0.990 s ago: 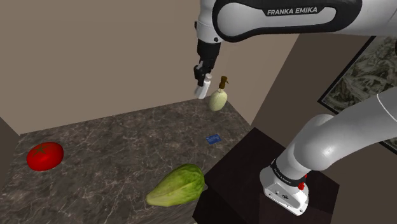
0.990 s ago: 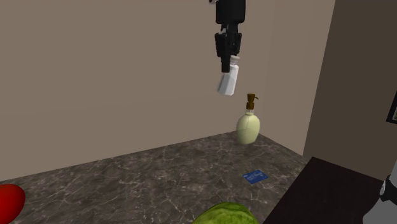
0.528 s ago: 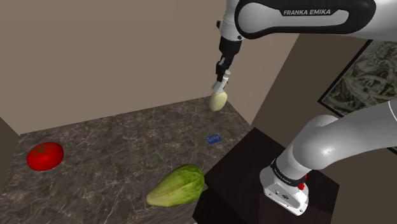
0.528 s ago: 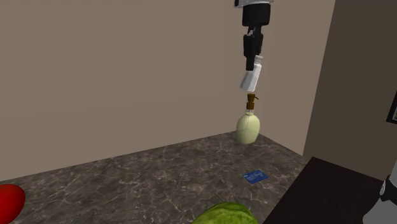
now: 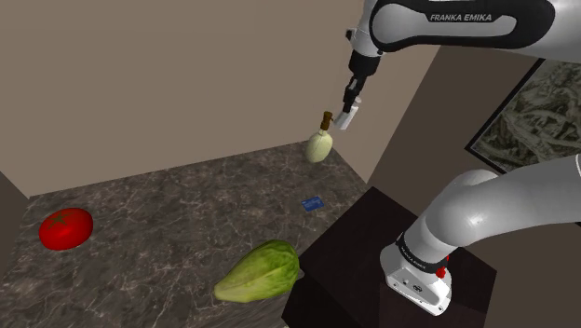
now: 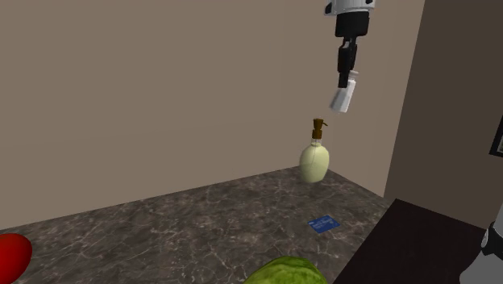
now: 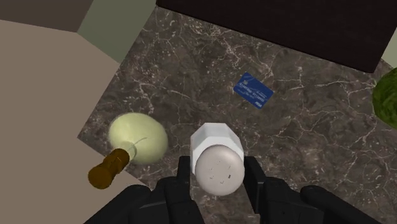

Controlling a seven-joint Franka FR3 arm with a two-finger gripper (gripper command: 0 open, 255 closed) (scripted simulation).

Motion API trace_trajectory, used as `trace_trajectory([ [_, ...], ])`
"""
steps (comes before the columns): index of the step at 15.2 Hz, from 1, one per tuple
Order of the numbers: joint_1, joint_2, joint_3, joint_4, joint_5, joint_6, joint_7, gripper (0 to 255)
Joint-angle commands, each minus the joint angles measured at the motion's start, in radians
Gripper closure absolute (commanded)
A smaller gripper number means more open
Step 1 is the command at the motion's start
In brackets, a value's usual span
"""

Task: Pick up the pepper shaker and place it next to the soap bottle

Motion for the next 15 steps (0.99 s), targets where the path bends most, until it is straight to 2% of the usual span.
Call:
trace_trajectory([
  [1, -0.021, -0.004, -0.044, -0.004, -0.021, 0.005, -0.055, 255],
  [11, -0.111, 0.039, -0.242, 0.039, -0.104, 0.033, -0.300, 255],
  [15, -0.113, 0.042, -0.247, -0.013, -0.109, 0.087, -0.296, 255],
])
